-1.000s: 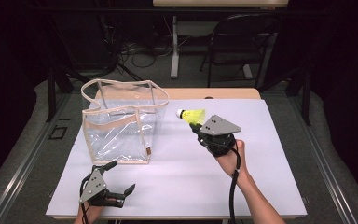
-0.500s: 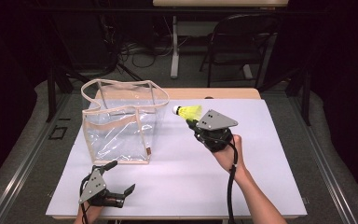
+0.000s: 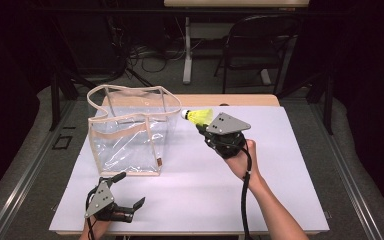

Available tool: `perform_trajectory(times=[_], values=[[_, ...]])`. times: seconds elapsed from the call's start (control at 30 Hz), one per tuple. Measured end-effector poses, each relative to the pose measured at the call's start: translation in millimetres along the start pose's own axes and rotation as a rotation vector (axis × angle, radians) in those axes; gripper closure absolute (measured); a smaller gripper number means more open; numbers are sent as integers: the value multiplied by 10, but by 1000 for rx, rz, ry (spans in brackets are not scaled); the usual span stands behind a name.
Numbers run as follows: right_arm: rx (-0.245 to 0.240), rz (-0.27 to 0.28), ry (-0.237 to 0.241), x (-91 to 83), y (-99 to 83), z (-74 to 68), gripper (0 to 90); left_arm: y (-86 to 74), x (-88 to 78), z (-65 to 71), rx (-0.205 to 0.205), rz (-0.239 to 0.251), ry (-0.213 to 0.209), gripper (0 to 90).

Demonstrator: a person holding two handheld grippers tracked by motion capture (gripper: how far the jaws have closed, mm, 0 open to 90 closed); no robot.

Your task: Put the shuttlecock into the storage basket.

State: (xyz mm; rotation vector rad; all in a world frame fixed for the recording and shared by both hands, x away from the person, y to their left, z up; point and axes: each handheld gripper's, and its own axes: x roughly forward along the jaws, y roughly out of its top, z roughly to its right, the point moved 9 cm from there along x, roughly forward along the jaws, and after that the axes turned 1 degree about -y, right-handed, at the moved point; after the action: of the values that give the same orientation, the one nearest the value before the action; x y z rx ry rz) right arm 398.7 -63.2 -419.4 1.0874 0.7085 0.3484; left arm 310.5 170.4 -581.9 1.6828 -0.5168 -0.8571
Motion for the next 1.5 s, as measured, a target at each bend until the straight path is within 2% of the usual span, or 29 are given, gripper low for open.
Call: perform_trajectory(times=[0.93, 1.5], values=[[-36, -7, 26, 206, 244, -32, 889, -1, 1, -3, -3, 0, -3, 0], [-41, -17, 25, 321, 339, 19, 890, 1, 2, -4, -6, 3, -1, 0]])
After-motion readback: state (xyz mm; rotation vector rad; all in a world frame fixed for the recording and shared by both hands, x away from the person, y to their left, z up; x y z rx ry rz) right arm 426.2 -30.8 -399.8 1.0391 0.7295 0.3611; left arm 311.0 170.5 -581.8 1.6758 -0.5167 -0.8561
